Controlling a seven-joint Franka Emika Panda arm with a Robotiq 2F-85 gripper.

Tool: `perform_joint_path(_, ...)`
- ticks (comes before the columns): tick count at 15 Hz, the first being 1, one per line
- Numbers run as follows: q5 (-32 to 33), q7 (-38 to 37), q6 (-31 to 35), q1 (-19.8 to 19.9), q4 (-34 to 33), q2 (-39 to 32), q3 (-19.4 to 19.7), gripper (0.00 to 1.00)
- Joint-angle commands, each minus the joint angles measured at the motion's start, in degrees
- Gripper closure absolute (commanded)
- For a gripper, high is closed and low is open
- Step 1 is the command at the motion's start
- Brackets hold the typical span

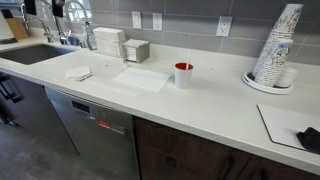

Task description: Pour the contents of the mug onto the piece of tissue on the left

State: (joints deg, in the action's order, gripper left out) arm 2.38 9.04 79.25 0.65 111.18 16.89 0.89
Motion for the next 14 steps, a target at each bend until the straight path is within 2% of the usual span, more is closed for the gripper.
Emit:
perform_joint_path(1, 0.1, -0.1, -0.1, -0.4, -0.1, -0.1, 0.3, 0.00)
perform_joint_path(14, 0.1, -0.1, -0.3, -0.4, -1.2, -1.2, 0.3, 0.00)
